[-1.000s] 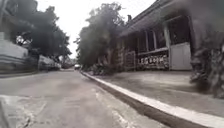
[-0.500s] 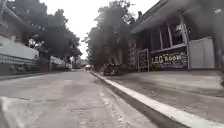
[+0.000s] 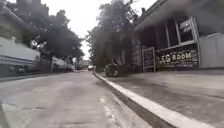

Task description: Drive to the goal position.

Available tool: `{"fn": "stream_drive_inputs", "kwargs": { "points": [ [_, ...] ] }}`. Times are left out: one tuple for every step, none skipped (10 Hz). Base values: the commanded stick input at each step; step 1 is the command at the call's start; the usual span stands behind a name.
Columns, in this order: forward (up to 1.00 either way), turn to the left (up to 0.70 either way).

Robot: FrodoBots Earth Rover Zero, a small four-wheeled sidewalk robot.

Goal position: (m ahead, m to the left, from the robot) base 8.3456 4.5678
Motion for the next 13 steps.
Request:
{"fn": "stream_drive_inputs", "kwargs": {
  "points": [
    [0.69,0.02],
    [0.7,0.26],
    [0.7,0.35],
    [0.7,0.35],
    [0.7,0.35],
    [0.7,0.35],
    [0.7,0.35],
    [0.7,0.35],
    [0.7,0.35],
    [0.7,0.35],
    [0.7,0.33],
    [0.7,0.15],
    [0.7,0.0]
  ]
}}
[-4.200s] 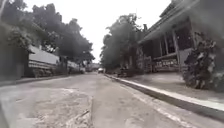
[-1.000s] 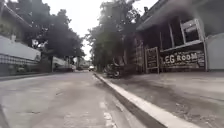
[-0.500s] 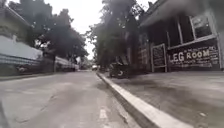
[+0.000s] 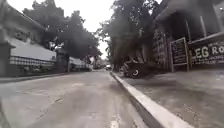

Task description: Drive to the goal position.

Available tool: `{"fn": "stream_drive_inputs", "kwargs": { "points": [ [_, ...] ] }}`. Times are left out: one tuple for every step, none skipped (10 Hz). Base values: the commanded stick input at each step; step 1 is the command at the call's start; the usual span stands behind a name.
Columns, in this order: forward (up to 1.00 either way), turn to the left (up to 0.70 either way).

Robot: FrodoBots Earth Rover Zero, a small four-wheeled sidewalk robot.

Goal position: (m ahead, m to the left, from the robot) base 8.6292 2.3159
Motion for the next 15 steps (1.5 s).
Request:
{"fn": "stream_drive_inputs", "kwargs": {
  "points": [
    [0.7,0.0],
    [0.7,0.0],
    [0.7,0.0],
    [0.7,0.0],
    [0.7,0.0],
    [0.7,0.0],
    [0.7,0.0],
    [0.7,-0.07],
    [0.7,-0.35],
    [0.7,-0.35],
    [0.7,-0.35],
    [0.7,-0.35],
    [0.7,-0.35],
    [0.7,-0.24],
    [0.7,0.0]
  ]
}}
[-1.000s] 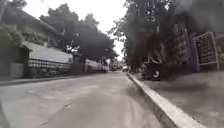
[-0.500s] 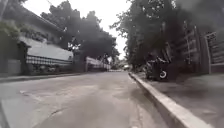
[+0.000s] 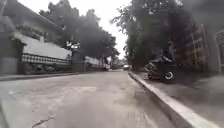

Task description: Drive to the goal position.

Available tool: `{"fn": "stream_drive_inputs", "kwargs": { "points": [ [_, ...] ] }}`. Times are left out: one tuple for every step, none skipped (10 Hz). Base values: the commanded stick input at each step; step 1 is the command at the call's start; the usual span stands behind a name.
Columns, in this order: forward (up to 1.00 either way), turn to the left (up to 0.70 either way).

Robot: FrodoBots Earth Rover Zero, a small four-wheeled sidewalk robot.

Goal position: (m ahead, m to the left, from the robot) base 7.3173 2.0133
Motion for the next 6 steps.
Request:
{"fn": "stream_drive_inputs", "kwargs": {
  "points": [
    [0.7,0.0],
    [0.7,0.0],
    [0.7,0.0],
    [0.7,0.0],
    [0.7,0.0],
    [0.7,0.0]
  ]
}}
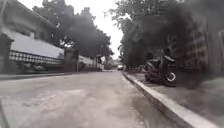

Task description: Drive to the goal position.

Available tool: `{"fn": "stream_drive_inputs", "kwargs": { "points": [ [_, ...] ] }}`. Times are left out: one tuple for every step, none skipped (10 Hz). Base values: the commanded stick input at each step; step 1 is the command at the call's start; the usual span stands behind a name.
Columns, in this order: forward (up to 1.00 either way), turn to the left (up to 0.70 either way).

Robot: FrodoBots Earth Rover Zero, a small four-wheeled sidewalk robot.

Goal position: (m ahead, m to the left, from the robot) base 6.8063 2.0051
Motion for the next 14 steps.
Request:
{"fn": "stream_drive_inputs", "kwargs": {
  "points": [
    [0.7,0.0],
    [0.7,-0.02],
    [0.7,-0.03],
    [0.7,-0.03],
    [0.7,-0.04],
    [0.7,-0.04],
    [0.7,-0.04],
    [0.7,-0.03],
    [0.7,-0.02],
    [0.7,-0.02],
    [0.7,-0.02],
    [0.7,-0.02],
    [0.7,-0.14],
    [0.7,-0.35]
  ]
}}
